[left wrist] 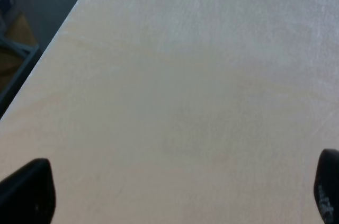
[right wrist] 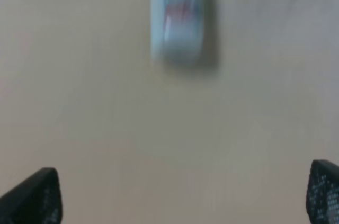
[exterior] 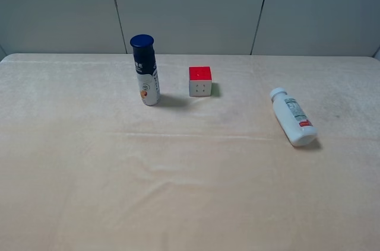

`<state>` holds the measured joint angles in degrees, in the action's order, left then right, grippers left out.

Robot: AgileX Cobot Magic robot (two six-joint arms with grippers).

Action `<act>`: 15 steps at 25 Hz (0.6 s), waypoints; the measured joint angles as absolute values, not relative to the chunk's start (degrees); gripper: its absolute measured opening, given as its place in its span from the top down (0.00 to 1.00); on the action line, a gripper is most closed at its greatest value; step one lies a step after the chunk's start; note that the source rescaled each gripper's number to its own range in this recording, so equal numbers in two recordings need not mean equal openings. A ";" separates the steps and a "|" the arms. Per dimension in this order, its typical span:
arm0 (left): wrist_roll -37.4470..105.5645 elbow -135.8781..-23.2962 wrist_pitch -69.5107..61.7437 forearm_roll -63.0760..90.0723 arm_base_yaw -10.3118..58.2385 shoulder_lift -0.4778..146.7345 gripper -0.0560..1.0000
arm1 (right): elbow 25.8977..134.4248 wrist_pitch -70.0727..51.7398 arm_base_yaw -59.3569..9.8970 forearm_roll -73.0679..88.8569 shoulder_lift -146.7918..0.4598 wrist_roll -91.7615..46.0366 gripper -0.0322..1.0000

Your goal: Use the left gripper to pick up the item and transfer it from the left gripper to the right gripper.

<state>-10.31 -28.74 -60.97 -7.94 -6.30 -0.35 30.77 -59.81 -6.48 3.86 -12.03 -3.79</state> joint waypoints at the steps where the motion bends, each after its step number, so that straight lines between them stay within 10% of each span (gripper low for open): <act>1: -10.31 -28.74 -60.97 -7.94 -6.30 -0.35 0.05 | 30.68 -59.04 -6.48 3.68 -9.72 -3.26 0.00; 15: -10.31 -28.74 -60.97 -7.94 -6.30 -0.35 0.05 | 28.19 -58.60 -6.48 3.70 -2.17 0.61 0.00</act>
<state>-10.31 -28.74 -60.97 -7.94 -6.30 -0.35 28.19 -58.60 -6.48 3.70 -2.17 0.61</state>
